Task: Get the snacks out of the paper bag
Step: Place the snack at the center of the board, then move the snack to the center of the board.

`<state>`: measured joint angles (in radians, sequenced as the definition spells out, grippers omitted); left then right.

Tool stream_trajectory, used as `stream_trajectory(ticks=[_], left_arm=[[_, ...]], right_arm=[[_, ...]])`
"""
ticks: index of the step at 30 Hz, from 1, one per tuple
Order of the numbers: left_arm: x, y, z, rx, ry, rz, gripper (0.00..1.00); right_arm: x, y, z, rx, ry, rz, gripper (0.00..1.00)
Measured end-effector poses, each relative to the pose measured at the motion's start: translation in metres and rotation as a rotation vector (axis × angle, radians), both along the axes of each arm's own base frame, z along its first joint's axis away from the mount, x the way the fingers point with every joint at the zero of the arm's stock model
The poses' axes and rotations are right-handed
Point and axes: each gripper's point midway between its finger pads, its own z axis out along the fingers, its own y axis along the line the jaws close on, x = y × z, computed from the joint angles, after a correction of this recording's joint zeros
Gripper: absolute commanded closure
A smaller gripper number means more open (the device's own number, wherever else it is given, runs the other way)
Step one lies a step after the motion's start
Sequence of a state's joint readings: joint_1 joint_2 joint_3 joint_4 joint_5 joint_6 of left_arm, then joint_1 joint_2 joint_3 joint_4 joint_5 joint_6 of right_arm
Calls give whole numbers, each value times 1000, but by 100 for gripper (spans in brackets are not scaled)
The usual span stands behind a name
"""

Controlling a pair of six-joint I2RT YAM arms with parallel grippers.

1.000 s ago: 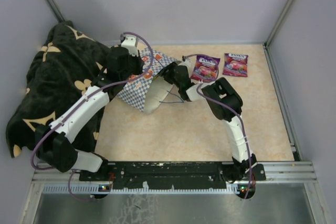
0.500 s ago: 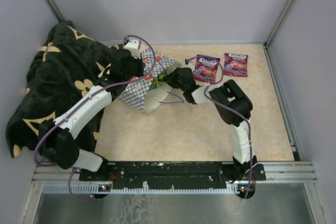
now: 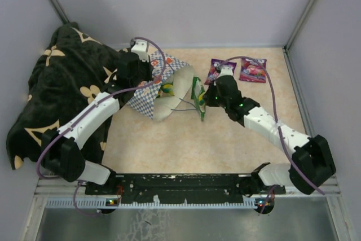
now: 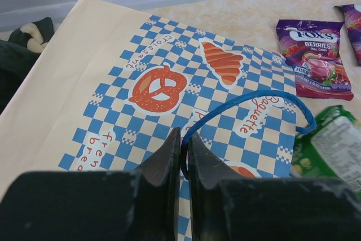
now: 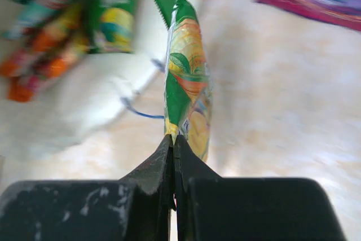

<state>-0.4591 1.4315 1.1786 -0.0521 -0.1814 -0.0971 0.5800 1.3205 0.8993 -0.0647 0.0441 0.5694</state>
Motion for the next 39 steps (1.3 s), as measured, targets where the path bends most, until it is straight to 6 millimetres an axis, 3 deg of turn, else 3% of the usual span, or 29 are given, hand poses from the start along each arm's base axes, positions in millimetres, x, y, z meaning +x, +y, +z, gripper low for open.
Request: stream_trajectory(ticks=[7,10,11,14,15,17,19,22,26,28,34,39], left_arm=[[1,1,1,-2,-2,-2,87],[0,1,1,-3,-3,-7,87],[0,1,2,-4,-3,-7,86],[-2,2,4,-6,-8,-7,86],[-2,2,5,-6,-10,-7,86],[-5,4,8,-7,-16,-7,86],[-7,6,12,-8,-24,-7,86],[-10,8,17,-12,-34,-5,86],[-11,9,20,-14,-38,-3,86],[-12,10,18,-11,-34,-4,86],[-13,11,12,3,-21,-6,86],[-15,12,7,16,-6,-8,86]], right_arm=[[-33,-91,-23,-476,87,-167,100],[-49,-90,-36,-644,107,-144,100],[-54,-83,-44,-695,119,-116,89],[-67,-57,-72,-808,160,-16,15],[-72,-50,-81,-829,174,20,3],[-85,-38,-92,-848,195,106,1],[-86,-31,-88,-815,185,133,1],[-72,-25,-67,-653,150,109,4],[-41,-49,-49,-462,111,-42,13],[-37,-57,-60,-437,126,-87,15],[-57,-70,-141,-490,302,-76,25],[-30,-94,-143,-418,298,-174,25]])
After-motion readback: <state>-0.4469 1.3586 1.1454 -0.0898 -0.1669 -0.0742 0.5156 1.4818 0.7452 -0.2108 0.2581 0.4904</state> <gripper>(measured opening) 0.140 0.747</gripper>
